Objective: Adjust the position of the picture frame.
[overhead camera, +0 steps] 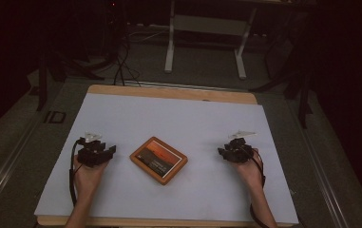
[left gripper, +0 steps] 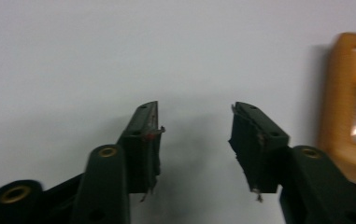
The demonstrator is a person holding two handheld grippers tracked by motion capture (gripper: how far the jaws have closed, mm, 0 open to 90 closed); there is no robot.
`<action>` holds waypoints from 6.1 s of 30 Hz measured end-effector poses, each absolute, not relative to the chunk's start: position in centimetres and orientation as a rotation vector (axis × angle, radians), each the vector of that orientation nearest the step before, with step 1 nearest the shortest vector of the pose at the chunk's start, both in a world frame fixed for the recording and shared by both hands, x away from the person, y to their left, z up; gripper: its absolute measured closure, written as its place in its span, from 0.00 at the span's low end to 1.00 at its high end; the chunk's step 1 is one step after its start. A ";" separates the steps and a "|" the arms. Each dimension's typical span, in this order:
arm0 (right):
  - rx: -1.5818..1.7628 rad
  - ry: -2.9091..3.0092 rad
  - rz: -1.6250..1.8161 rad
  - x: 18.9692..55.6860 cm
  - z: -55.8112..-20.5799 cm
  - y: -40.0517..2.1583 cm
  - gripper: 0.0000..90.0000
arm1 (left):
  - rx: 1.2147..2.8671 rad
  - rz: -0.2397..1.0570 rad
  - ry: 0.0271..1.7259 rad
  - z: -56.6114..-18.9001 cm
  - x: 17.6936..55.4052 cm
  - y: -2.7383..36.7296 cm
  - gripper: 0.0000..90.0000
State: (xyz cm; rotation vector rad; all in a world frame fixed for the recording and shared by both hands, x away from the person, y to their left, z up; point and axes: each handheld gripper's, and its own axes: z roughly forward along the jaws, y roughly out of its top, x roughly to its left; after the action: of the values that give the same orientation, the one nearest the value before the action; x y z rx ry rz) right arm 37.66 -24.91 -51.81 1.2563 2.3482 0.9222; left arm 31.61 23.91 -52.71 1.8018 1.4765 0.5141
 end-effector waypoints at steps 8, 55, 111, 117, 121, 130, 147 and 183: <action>1.175 2.411 0.989 36.8 -50.9 -22.8 0.68 | 1.797 0.416 1.414 -52.8 30.9 23.6 0.67; 1.002 2.642 1.199 33.5 -47.9 -14.6 0.40 | 1.973 0.335 1.131 -50.4 28.0 17.3 0.60; 1.143 2.736 1.212 34.9 -49.6 -11.9 0.33 | 2.110 0.296 0.973 -50.8 28.1 13.2 0.99; 1.146 2.788 1.236 34.4 -49.5 -11.6 0.40 | 2.161 0.261 0.967 -51.2 27.7 13.5 0.99; 1.131 2.828 1.260 34.1 -49.3 -11.3 0.47 | 2.163 0.235 0.968 -51.6 27.6 13.8 0.99; 1.134 2.866 1.300 33.8 -49.4 -11.2 0.63 | 2.157 0.201 0.966 -51.6 27.9 14.1 0.99; 0.946 2.865 1.341 33.8 -47.3 -9.8 0.75 | 1.909 0.282 0.987 -49.1 28.9 20.5 0.61; 0.323 2.813 1.067 34.2 -44.5 -9.8 0.52 | 2.100 0.162 0.532 -49.4 29.1 18.5 0.75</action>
State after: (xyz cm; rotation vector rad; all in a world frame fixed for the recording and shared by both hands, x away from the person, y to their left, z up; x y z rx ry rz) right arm 34.21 -9.76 -44.49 0.3228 2.8132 1.0669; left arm 29.07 18.55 -49.41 2.1002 0.5315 0.1624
